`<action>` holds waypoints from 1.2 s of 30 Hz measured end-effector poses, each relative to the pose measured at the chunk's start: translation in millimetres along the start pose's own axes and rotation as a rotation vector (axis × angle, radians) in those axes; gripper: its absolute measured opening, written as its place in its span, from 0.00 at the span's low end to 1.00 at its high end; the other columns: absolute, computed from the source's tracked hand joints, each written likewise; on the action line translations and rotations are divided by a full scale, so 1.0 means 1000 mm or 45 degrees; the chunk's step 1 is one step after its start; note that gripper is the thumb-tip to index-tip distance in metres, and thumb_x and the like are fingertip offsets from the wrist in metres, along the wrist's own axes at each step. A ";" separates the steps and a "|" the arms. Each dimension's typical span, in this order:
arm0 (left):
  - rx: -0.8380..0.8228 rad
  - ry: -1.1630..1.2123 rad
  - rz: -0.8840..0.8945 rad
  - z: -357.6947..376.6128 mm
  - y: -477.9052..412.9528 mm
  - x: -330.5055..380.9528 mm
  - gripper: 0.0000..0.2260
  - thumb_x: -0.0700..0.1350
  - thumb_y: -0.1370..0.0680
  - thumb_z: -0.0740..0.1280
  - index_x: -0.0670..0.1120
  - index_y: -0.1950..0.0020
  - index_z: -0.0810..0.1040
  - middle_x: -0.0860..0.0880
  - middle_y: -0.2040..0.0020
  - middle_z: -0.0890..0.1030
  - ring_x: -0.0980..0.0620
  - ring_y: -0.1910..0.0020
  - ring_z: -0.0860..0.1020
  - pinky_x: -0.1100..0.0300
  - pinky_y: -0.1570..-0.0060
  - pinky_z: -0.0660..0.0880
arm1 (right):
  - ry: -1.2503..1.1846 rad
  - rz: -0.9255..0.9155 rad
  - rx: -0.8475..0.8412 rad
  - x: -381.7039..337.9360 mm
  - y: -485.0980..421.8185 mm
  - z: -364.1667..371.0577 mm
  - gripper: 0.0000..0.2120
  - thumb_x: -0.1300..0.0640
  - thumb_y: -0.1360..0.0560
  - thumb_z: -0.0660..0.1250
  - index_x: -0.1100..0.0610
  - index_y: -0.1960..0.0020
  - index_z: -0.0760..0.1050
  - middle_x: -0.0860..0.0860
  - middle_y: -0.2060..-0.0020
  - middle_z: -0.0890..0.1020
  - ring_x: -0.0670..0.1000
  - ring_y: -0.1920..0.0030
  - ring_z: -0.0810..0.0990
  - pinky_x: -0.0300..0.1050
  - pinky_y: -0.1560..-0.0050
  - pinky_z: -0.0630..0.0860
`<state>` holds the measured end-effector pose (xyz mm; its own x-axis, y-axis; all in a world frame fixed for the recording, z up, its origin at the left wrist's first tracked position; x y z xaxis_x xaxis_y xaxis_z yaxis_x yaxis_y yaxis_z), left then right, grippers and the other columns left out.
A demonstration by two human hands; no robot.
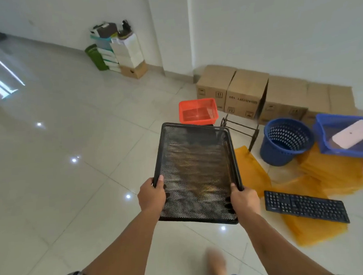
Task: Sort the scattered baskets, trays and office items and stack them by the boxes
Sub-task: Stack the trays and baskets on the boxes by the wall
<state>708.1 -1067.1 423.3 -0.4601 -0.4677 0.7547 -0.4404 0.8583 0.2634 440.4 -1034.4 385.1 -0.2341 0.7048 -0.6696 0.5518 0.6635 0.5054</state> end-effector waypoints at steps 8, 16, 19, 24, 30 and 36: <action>0.038 0.134 -0.072 -0.015 -0.115 0.023 0.07 0.55 0.18 0.65 0.53 0.51 0.77 0.56 0.60 0.80 0.55 0.65 0.82 0.54 0.62 0.82 | -0.037 0.020 -0.009 -0.096 -0.045 0.070 0.12 0.45 0.19 0.65 0.53 0.53 0.78 0.53 0.64 0.81 0.56 0.62 0.81 0.50 0.57 0.81; -0.146 0.144 -0.035 -0.030 -0.269 0.036 0.05 0.51 0.18 0.66 0.56 0.54 0.76 0.52 0.59 0.83 0.52 0.66 0.85 0.47 0.59 0.84 | -0.124 0.194 0.088 -0.172 -0.090 0.173 0.15 0.45 0.21 0.67 0.53 0.62 0.77 0.55 0.66 0.82 0.58 0.64 0.82 0.52 0.59 0.82; -0.241 0.016 0.037 -0.047 -0.327 0.050 0.05 0.51 0.19 0.67 0.57 0.55 0.77 0.53 0.59 0.83 0.52 0.65 0.84 0.47 0.58 0.83 | -0.230 0.336 0.148 -0.192 -0.088 0.214 0.14 0.45 0.21 0.69 0.53 0.60 0.77 0.54 0.65 0.82 0.57 0.64 0.80 0.47 0.65 0.77; -0.406 -0.185 0.162 -0.045 -0.404 0.086 0.05 0.50 0.19 0.67 0.55 0.55 0.78 0.54 0.60 0.82 0.51 0.62 0.83 0.49 0.55 0.82 | -0.350 0.494 0.184 -0.221 -0.093 0.255 0.13 0.45 0.21 0.68 0.55 0.52 0.79 0.58 0.59 0.83 0.62 0.57 0.83 0.58 0.51 0.82; -0.650 -0.315 0.233 0.016 -0.448 0.139 0.10 0.38 0.22 0.65 0.54 0.50 0.78 0.53 0.56 0.81 0.48 0.56 0.82 0.49 0.53 0.82 | -0.538 0.677 0.373 -0.229 -0.129 0.253 0.15 0.47 0.20 0.67 0.60 0.51 0.80 0.57 0.62 0.82 0.60 0.60 0.81 0.50 0.58 0.78; -0.821 -0.597 0.321 0.102 -0.469 0.176 0.09 0.38 0.21 0.62 0.51 0.46 0.75 0.51 0.56 0.79 0.46 0.54 0.79 0.54 0.58 0.76 | -0.585 0.824 0.497 -0.216 -0.172 0.245 0.17 0.46 0.19 0.65 0.61 0.49 0.82 0.59 0.59 0.84 0.60 0.56 0.83 0.50 0.53 0.79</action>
<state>755.1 -1573.6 371.6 -0.8215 -0.1629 0.5464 0.1803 0.8350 0.5199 592.4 -1361.9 309.0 0.5175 0.6860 -0.5115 0.7181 -0.0232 0.6955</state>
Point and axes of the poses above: each hand's wrist, its own y-axis away from the middle knuckle, its own z-axis out of the palm, x = y × z, the point moved 2 cm from there along -y, towards the middle knuckle
